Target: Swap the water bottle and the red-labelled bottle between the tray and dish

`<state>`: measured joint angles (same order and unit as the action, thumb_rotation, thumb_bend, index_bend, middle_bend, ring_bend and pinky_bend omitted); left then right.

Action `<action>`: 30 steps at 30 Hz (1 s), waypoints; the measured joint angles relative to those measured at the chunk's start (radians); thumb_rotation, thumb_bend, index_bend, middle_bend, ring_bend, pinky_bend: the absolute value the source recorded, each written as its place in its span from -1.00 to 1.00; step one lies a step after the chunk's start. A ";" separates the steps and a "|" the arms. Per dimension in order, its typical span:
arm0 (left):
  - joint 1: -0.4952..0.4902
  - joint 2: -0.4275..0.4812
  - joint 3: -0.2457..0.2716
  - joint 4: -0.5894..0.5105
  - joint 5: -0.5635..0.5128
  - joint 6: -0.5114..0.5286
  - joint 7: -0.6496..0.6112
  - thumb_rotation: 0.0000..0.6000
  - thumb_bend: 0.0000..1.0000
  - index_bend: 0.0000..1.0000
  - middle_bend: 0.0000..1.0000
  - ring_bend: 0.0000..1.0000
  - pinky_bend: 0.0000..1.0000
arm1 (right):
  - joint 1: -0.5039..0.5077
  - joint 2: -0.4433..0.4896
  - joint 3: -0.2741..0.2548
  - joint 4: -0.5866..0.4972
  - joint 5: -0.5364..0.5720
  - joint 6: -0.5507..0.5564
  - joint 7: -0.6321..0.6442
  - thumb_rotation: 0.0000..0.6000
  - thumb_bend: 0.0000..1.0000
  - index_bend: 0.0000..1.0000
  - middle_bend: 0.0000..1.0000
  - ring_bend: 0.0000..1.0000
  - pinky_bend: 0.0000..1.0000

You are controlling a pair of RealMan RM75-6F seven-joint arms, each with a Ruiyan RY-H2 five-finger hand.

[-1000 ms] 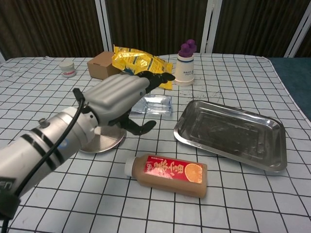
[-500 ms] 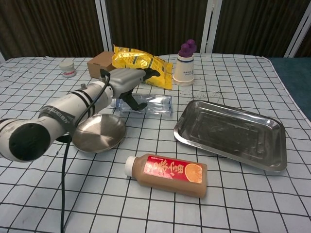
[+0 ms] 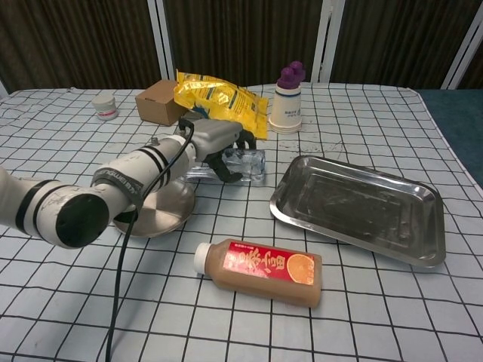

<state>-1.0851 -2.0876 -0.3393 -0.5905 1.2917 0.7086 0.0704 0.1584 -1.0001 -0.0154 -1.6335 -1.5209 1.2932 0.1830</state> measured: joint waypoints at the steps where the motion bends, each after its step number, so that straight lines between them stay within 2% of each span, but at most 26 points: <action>1: 0.000 -0.002 0.006 0.010 0.009 0.021 -0.010 1.00 0.16 0.04 0.33 0.17 0.20 | 0.000 0.000 -0.001 -0.001 -0.003 0.001 -0.002 1.00 -0.37 -1.00 -1.00 -1.00 -1.00; 5: 0.009 0.006 0.033 0.031 0.032 0.063 -0.030 1.00 0.21 0.13 0.42 0.27 0.38 | -0.002 -0.001 -0.005 -0.004 -0.013 0.006 -0.009 1.00 -0.37 -1.00 -1.00 -1.00 -1.00; 9: 0.029 0.042 0.046 -0.017 0.050 0.107 -0.028 1.00 0.21 0.20 0.50 0.35 0.47 | -0.003 -0.004 -0.009 -0.008 -0.020 0.004 -0.027 1.00 -0.37 -1.00 -1.00 -1.00 -1.00; 12: 0.055 0.097 0.059 -0.105 0.065 0.176 -0.009 1.00 0.21 0.21 0.51 0.37 0.49 | -0.004 -0.007 -0.015 -0.014 -0.030 0.007 -0.047 1.00 -0.37 -1.00 -1.00 -1.00 -1.00; 18: 0.162 0.233 0.103 -0.406 0.068 0.271 0.101 1.00 0.19 0.18 0.48 0.37 0.48 | -0.006 -0.013 -0.027 -0.035 -0.053 0.009 -0.072 1.00 -0.37 -1.00 -1.00 -1.00 -1.00; 20: 0.215 0.282 0.128 -0.523 0.067 0.319 0.154 1.00 0.19 0.13 0.42 0.32 0.43 | -0.007 -0.014 -0.031 -0.041 -0.066 0.013 -0.077 1.00 -0.37 -1.00 -1.00 -1.00 -1.00; 22: 0.279 0.329 0.156 -0.628 0.060 0.372 0.206 1.00 0.17 0.05 0.30 0.23 0.30 | -0.008 -0.013 -0.038 -0.046 -0.085 0.017 -0.076 1.00 -0.37 -1.00 -1.00 -1.00 -1.00; 25: 0.374 0.389 0.201 -0.725 0.052 0.455 0.266 1.00 0.15 -0.01 0.22 0.13 0.16 | -0.008 -0.012 -0.049 -0.052 -0.106 0.022 -0.069 1.00 -0.37 -1.00 -1.00 -1.00 -1.00; 28: 0.431 0.425 0.236 -0.754 0.040 0.490 0.278 1.00 0.12 -0.06 0.15 0.03 0.04 | -0.007 -0.013 -0.053 -0.056 -0.114 0.023 -0.073 1.00 -0.37 -1.00 -1.00 -1.00 -1.00; 30: 0.440 0.426 0.245 -0.748 0.032 0.483 0.265 1.00 0.10 -0.11 0.08 -0.04 -0.11 | -0.007 -0.015 -0.054 -0.059 -0.118 0.023 -0.078 1.00 -0.37 -1.00 -1.00 -1.00 -1.00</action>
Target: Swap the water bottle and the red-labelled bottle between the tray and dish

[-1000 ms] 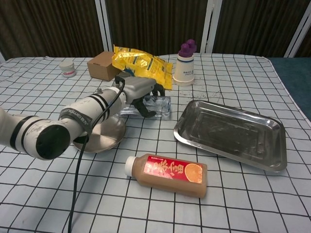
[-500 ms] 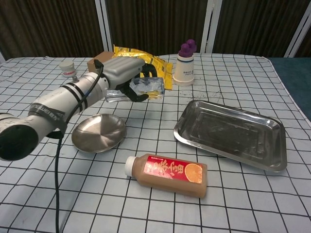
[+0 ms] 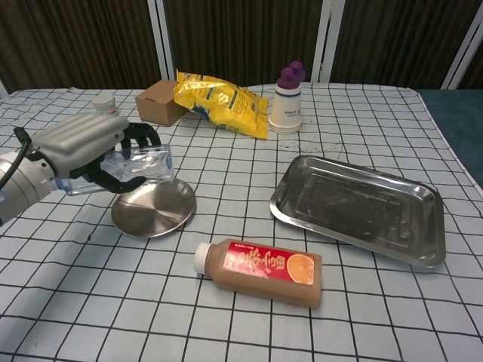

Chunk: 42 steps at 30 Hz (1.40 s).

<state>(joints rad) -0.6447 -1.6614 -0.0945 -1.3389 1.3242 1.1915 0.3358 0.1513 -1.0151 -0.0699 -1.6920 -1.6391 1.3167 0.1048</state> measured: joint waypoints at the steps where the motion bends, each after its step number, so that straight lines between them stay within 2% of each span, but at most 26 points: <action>1: 0.004 -0.002 0.006 0.009 -0.005 -0.011 -0.007 1.00 0.09 -0.15 0.04 -0.08 -0.20 | 0.000 -0.001 -0.001 -0.002 -0.002 0.000 -0.003 1.00 -0.37 -1.00 -1.00 -1.00 -1.00; 10: 0.017 -0.042 0.016 0.050 -0.011 -0.050 -0.027 1.00 -0.06 -0.46 -0.26 -0.41 -0.51 | -0.004 -0.001 -0.001 -0.005 -0.001 0.012 -0.003 1.00 -0.37 -1.00 -1.00 -1.00 -1.00; 15: 0.013 -0.071 0.008 0.077 0.005 -0.050 -0.044 1.00 -0.09 -0.55 -0.29 -0.46 -0.63 | -0.002 0.000 -0.001 -0.003 0.002 0.006 -0.005 1.00 -0.37 -1.00 -1.00 -1.00 -1.00; 24: -0.020 -0.140 -0.014 0.135 0.020 -0.076 -0.011 1.00 -0.11 -0.57 -0.32 -0.51 -0.68 | -0.001 0.006 -0.003 -0.004 0.002 0.008 0.003 1.00 -0.37 -1.00 -1.00 -1.00 -1.00; 31: -0.032 -0.159 -0.030 0.147 0.011 -0.107 -0.027 1.00 -0.20 -0.90 -0.77 -0.92 -0.76 | -0.002 0.010 -0.002 -0.002 0.002 0.012 0.013 1.00 -0.37 -1.00 -1.00 -1.00 -1.00; 33: -0.034 -0.160 -0.033 0.142 0.009 -0.111 -0.031 1.00 -0.22 -0.95 -0.84 -0.97 -0.77 | -0.002 0.010 -0.001 -0.002 0.004 0.013 0.013 1.00 -0.37 -1.00 -1.00 -1.00 -1.00; 42: -0.038 -0.146 -0.032 0.111 0.007 -0.127 -0.013 1.00 -0.23 -0.99 -0.88 -1.00 -0.79 | -0.004 0.011 0.001 -0.002 0.009 0.017 0.014 1.00 -0.37 -1.00 -1.00 -1.00 -1.00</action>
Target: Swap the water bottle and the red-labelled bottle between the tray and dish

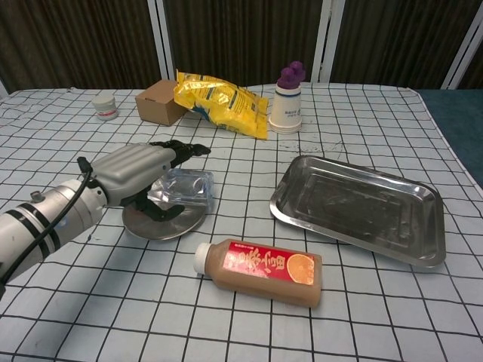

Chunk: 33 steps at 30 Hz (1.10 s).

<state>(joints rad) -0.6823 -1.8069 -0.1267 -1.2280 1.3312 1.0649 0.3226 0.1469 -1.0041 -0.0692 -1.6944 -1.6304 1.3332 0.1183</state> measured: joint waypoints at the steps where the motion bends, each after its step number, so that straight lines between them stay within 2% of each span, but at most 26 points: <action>1: 0.001 0.003 0.000 -0.005 0.000 0.001 0.004 1.00 -0.23 -0.99 -0.89 -1.00 -0.79 | 0.000 0.000 0.000 0.000 -0.001 0.000 -0.001 1.00 -0.37 -1.00 -1.00 -1.00 -1.00; 8: 0.015 0.037 0.003 -0.052 0.041 0.065 0.016 1.00 -0.24 -1.00 -0.90 -1.00 -0.80 | 0.000 -0.006 -0.009 0.002 -0.034 0.009 0.001 1.00 -0.37 -1.00 -1.00 -1.00 -1.00; 12: 0.052 0.125 0.025 -0.106 0.075 0.128 0.038 1.00 -0.24 -1.00 -0.92 -1.00 -0.85 | 0.000 -0.027 -0.016 -0.005 -0.046 0.005 -0.013 1.00 -0.37 -1.00 -1.00 -1.00 -1.00; 18: 0.192 0.332 0.113 -0.222 0.145 0.298 0.029 1.00 -0.23 -1.00 -0.92 -1.00 -0.88 | 0.024 -0.083 -0.023 -0.062 -0.075 -0.048 -0.134 1.00 -0.37 -1.00 -1.00 -1.00 -1.00; 23: 0.317 0.402 0.199 -0.253 0.200 0.427 -0.020 1.00 -0.23 -1.00 -0.92 -1.00 -0.89 | 0.054 -0.139 -0.012 -0.117 -0.066 -0.110 -0.237 1.00 -0.37 -1.00 -1.00 -1.00 -0.97; 28: 0.469 0.433 0.245 -0.199 0.204 0.565 -0.132 1.00 -0.23 -1.00 -0.92 -1.00 -0.89 | 0.101 -0.319 0.041 -0.158 0.044 -0.201 -0.468 1.00 -0.37 -1.00 -1.00 -1.00 -0.93; 33: 0.528 0.461 0.253 -0.137 0.216 0.611 -0.216 1.00 -0.23 -1.00 -0.93 -1.00 -0.89 | 0.156 -0.541 0.092 -0.158 0.244 -0.255 -0.781 1.00 -0.37 -1.00 -0.98 -1.00 -0.93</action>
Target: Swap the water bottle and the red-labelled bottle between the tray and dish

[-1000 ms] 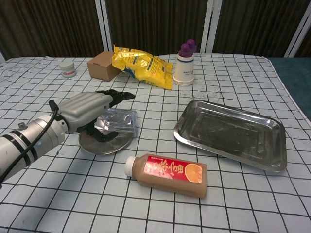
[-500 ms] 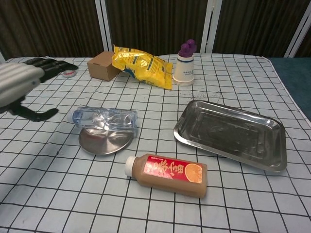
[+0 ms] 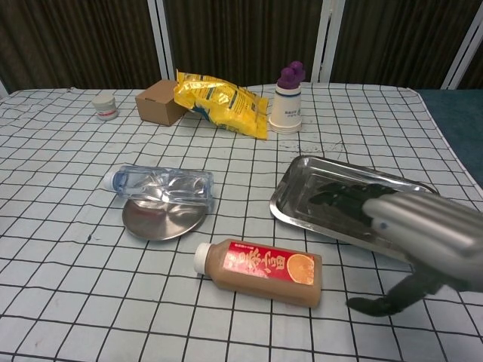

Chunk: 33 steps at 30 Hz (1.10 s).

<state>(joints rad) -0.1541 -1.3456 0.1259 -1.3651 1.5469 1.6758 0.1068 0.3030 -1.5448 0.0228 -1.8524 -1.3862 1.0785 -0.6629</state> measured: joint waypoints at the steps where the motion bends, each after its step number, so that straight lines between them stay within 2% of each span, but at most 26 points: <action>1: 0.004 0.008 -0.002 -0.001 0.006 0.006 -0.010 1.00 -0.23 -1.00 -0.93 -1.00 -0.89 | 0.016 -0.065 0.014 0.006 0.060 -0.005 -0.080 1.00 -0.37 -1.00 -0.97 -1.00 -0.92; 4: 0.016 0.026 -0.008 -0.007 0.025 0.019 -0.039 1.00 -0.23 -1.00 -0.93 -1.00 -0.88 | 0.061 -0.233 0.051 0.030 0.211 -0.005 -0.250 1.00 -0.37 -0.94 -0.90 -1.00 -0.87; 7: 0.026 0.038 -0.017 -0.014 0.041 0.020 -0.056 1.00 -0.23 -1.00 -0.93 -1.00 -0.89 | 0.114 -0.372 0.091 0.068 0.335 0.011 -0.356 1.00 -0.37 -0.76 -0.77 -0.98 -0.75; 11: 0.030 0.041 -0.024 -0.015 0.049 0.009 -0.065 1.00 -0.23 -1.00 -0.93 -1.00 -0.89 | 0.181 -0.463 0.139 0.117 0.435 0.053 -0.442 1.00 -0.37 -0.56 -0.68 -0.92 -0.65; 14: 0.032 0.042 -0.029 -0.015 0.054 -0.004 -0.068 1.00 -0.23 -1.00 -0.93 -1.00 -0.89 | 0.213 -0.483 0.162 0.145 0.482 0.076 -0.468 1.00 -0.37 -0.50 -0.66 -0.90 -0.61; 20: 0.037 0.043 -0.038 -0.019 0.067 -0.024 -0.071 1.00 -0.23 -1.00 -0.93 -1.00 -0.89 | 0.251 -0.484 0.180 0.166 0.537 0.106 -0.486 1.00 -0.37 -0.36 -0.53 -0.72 -0.36; 26: 0.042 0.044 -0.052 -0.021 0.069 -0.035 -0.073 1.00 -0.23 -1.00 -0.93 -1.00 -0.89 | 0.274 -0.456 0.174 0.166 0.563 0.116 -0.486 1.00 -0.36 0.07 -0.19 -0.22 0.18; 33: 0.046 0.042 -0.063 -0.020 0.068 -0.053 -0.070 1.00 -0.23 -1.00 -0.93 -1.00 -0.89 | 0.300 -0.433 0.168 0.172 0.563 0.116 -0.451 1.00 -0.26 0.53 0.17 0.18 0.51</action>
<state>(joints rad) -0.1080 -1.3039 0.0626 -1.3848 1.6148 1.6232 0.0370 0.6034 -1.9778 0.1904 -1.6809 -0.8234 1.1941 -1.1136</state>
